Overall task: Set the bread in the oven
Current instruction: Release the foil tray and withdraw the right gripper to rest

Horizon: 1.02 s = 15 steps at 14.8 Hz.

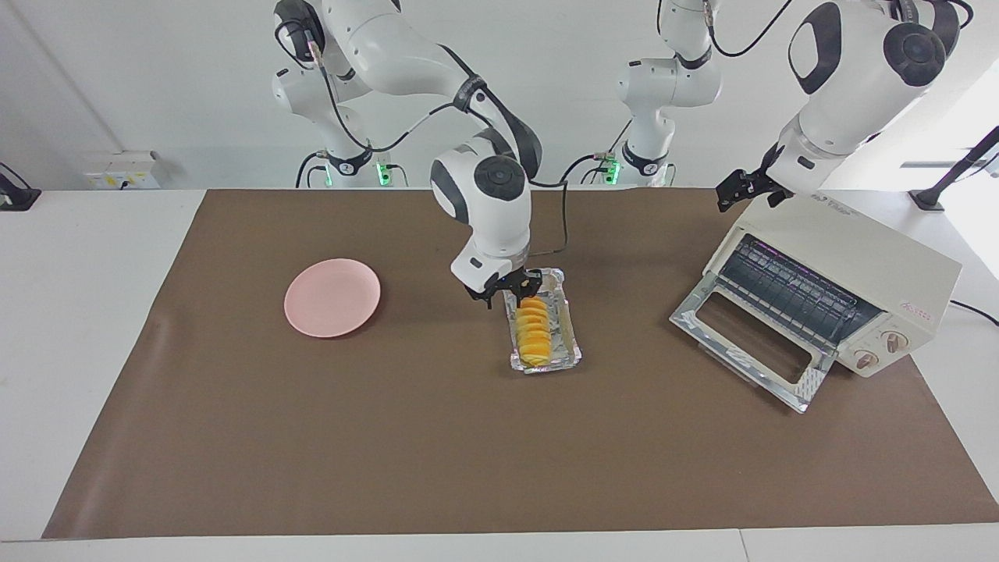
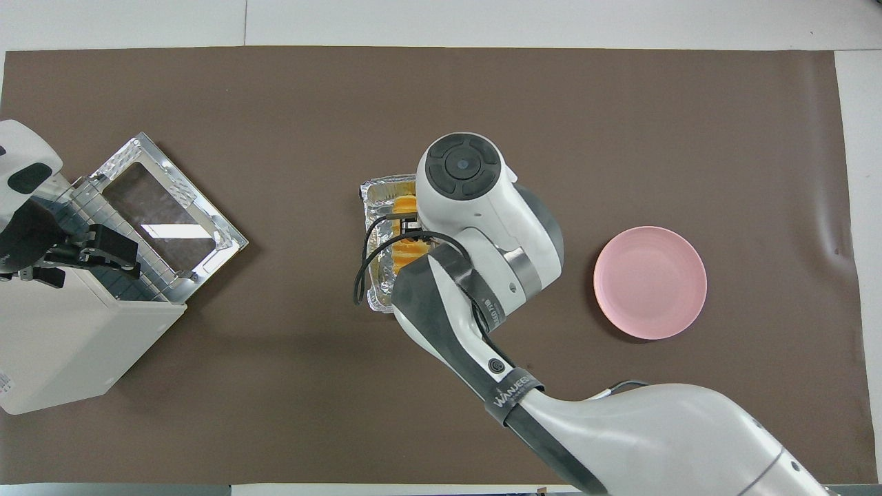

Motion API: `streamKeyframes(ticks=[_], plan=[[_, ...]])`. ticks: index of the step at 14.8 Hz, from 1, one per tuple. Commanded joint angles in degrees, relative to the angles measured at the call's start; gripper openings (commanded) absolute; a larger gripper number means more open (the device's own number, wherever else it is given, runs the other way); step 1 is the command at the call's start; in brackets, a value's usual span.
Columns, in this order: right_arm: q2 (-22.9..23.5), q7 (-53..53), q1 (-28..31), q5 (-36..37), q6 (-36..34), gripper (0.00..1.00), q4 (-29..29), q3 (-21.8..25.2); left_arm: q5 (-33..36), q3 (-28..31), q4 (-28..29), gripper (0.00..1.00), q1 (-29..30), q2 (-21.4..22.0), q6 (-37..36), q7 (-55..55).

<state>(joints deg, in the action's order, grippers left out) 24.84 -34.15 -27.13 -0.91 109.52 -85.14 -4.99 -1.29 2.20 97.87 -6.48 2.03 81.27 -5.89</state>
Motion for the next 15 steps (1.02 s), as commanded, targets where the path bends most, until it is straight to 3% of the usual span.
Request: streamKeyframes(ticks=[1, 6, 10, 14, 15], plan=[[-6.0, 6.4, 7.7, -1.0, -5.5, 1.00, 1.9, -0.3, 0.4, -0.3, 0.5, 1.00, 0.4, 0.8, 0.6, 0.1], [-11.5, 32.6, 22.4, 0.0, -9.7, 1.00, 1.6, -0.1, 0.4, -0.2, 0.4, 1.00, 0.4, 0.8, 0.6, 0.2], [-16.7, 38.8, 28.7, 0.2, -19.1, 1.00, -1.3, 0.0, 0.5, -1.0, 0.5, 1.00, -1.3, 0.9, 4.2, -0.4], [-25.5, 43.4, 32.0, 0.2, -20.8, 1.00, -9.9, 0.0, -4.1, -1.9, 1.1, 1.00, -5.7, -0.4, 10.2, -7.2], [-26.8, 43.6, 32.9, 0.1, -20.6, 1.00, -11.3, -0.1, -5.2, -2.1, 0.2, 1.00, -7.8, -2.8, 12.1, -9.5]])
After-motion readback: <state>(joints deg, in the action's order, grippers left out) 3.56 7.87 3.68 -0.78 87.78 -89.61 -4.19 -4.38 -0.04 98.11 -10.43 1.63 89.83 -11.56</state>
